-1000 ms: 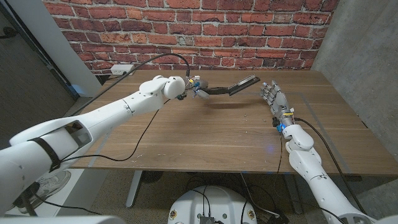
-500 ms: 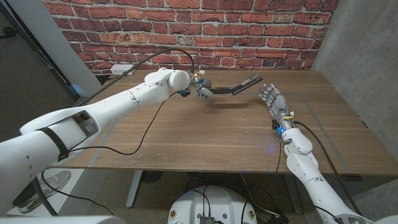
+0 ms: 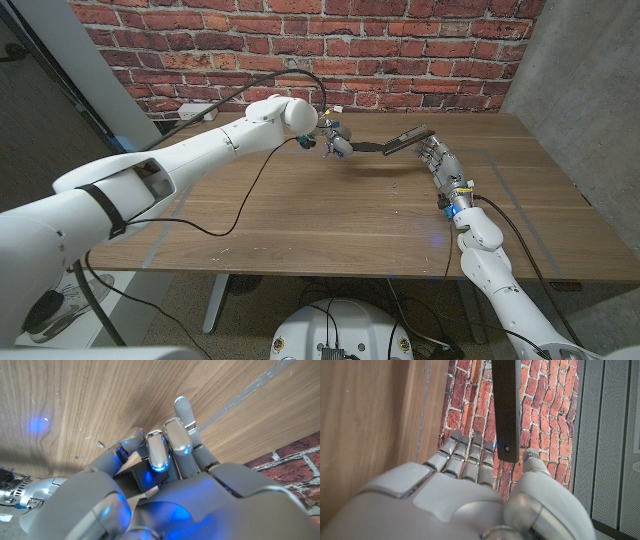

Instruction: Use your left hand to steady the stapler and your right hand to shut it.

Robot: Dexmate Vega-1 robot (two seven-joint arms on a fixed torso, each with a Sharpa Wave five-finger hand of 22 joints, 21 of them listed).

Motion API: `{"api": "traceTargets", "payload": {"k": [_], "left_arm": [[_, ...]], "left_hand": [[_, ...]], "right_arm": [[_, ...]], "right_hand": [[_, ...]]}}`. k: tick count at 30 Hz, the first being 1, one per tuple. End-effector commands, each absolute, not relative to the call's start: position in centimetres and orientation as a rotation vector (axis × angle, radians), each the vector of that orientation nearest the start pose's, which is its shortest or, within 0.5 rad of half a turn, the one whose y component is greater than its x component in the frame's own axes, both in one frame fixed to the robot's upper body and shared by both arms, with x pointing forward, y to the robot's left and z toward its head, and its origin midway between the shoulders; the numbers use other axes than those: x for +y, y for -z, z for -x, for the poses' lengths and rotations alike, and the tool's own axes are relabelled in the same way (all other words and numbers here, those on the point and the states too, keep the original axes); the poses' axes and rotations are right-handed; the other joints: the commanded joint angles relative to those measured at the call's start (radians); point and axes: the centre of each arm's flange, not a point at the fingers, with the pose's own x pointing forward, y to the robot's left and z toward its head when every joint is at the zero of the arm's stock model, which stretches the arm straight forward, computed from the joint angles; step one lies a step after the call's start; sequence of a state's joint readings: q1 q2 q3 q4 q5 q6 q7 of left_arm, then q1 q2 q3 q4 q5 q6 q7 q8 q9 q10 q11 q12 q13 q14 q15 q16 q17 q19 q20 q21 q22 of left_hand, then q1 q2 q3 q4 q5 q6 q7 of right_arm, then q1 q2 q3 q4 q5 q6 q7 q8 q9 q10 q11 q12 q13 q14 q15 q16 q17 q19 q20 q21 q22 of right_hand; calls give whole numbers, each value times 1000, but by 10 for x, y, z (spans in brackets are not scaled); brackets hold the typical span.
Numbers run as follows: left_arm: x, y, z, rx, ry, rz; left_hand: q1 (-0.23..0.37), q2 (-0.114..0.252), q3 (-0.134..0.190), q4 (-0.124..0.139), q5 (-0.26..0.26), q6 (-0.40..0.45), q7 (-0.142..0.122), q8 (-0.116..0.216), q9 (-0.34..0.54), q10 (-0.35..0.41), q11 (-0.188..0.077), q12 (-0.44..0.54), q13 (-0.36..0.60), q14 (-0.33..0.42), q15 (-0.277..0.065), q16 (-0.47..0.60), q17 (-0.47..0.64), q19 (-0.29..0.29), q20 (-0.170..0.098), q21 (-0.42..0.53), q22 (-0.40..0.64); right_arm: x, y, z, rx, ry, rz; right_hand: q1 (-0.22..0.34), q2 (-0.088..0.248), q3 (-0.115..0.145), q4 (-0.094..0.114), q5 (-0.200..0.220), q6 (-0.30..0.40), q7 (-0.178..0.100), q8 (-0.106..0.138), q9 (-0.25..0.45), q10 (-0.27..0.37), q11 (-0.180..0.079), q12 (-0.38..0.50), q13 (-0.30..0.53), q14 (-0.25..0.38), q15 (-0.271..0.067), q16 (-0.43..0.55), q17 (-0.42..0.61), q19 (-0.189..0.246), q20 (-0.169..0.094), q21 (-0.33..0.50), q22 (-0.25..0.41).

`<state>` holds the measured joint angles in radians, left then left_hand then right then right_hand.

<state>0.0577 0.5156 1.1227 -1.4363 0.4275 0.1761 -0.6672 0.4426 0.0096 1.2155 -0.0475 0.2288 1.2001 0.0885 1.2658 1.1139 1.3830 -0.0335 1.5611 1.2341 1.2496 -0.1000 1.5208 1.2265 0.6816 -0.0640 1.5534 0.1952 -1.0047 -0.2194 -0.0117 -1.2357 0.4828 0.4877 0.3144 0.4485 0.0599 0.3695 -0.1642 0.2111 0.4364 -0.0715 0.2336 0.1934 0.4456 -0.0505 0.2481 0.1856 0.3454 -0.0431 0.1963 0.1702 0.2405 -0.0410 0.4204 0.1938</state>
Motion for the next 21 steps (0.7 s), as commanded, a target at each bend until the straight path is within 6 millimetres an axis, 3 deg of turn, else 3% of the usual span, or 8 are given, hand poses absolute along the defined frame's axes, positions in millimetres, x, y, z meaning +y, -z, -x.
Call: {"api": "traceTargets", "payload": {"k": [1, 5, 9, 12, 15, 18, 20, 21], "left_arm": [[38, -124, -641, -333, 635, -1786], [37, -123, -642, -326, 646, -1778], [35, -122, -645, -313, 659, -1772], [34, -120, -646, -308, 665, -1774], [33, -120, -648, -306, 669, -1773], [32, -120, -649, -302, 670, -1774], [32, -121, -650, -299, 671, -1775], [31, -121, -650, -299, 671, -1776]], "left_hand": [[-79, 71, 2, -10, -7, 30, 27, 3, -10, -3, 6, 6, 1, -2, 5, 6, 3, -2, -4, 6, 1], [-87, 76, 3, -15, -7, 25, 24, 6, -7, -5, 5, 6, 1, -1, 3, 7, 3, -2, -4, 7, 1], [-96, 80, 3, -20, -8, 26, 28, 13, -3, -5, 5, 6, 1, -2, 4, 8, 3, -2, -4, 7, 1], [-105, 84, 3, -24, -8, 21, 27, 8, -14, -5, 4, 6, 2, -2, 3, 9, 3, -3, -3, 7, 1], [-110, 86, 3, -28, -8, 25, 24, 7, -23, -4, 3, 6, 1, -5, 2, 9, 3, -3, -4, 7, 1], [-115, 89, 3, -30, -8, 26, 22, 11, -22, -6, 2, 6, 1, -5, 3, 9, 3, -4, -2, 7, 1], [-119, 90, 3, -32, -8, 21, 22, 17, -13, -5, 3, 6, 1, -5, 2, 9, 3, -4, -3, 7, 1], [-121, 92, 3, -33, -9, 21, 18, 9, -27, -6, 4, 6, 1, -4, 2, 10, 3, -4, -4, 7, 1]], "right_arm": [[-314, 80, -619, -781, -218, -156], [-315, 79, -619, -799, -200, -181], [-316, 80, -621, -808, -200, -211], [-317, 80, -622, -815, -196, -224], [-318, 80, -622, -824, -183, -244], [-320, 80, -622, -831, -176, -257], [-320, 80, -622, -834, -170, -264], [-321, 81, -622, -834, -163, -266]], "right_hand": [[15, 5, 2, 8, 12, 22, -20, 6, 2, 20, -16, 8, 3, 22, -18, 4, 7, -13, -9, -8, 8], [62, 28, 12, 10, 31, 113, -73, 23, 1, 100, -83, 32, 3, 74, -42, 12, 12, 5, -12, 0, 17], [95, 33, 14, 9, 39, 189, -97, 37, 0, 177, -110, 53, 2, 126, -62, 18, 13, 21, -17, 11, 23], [99, 29, 10, 12, 40, 213, -91, 40, -1, 199, -99, 58, 2, 140, -65, 19, 15, 27, -14, 15, 25], [132, 49, 10, 20, 47, 338, -105, 62, -2, 329, -119, 93, 2, 223, -115, 34, 21, 38, -21, 31, 34], [162, 55, 7, 19, 46, 442, -103, 82, -1, 452, -100, 125, 2, 295, -143, 50, 30, 54, -27, 49, 41], [173, 55, 6, 17, 45, 471, -89, 87, 0, 477, -96, 131, 2, 321, -150, 56, 33, 57, -25, 55, 42], [180, 58, 7, 16, 44, 477, -88, 87, 1, 492, -78, 135, 2, 331, -151, 60, 35, 64, -22, 59, 43]]}}
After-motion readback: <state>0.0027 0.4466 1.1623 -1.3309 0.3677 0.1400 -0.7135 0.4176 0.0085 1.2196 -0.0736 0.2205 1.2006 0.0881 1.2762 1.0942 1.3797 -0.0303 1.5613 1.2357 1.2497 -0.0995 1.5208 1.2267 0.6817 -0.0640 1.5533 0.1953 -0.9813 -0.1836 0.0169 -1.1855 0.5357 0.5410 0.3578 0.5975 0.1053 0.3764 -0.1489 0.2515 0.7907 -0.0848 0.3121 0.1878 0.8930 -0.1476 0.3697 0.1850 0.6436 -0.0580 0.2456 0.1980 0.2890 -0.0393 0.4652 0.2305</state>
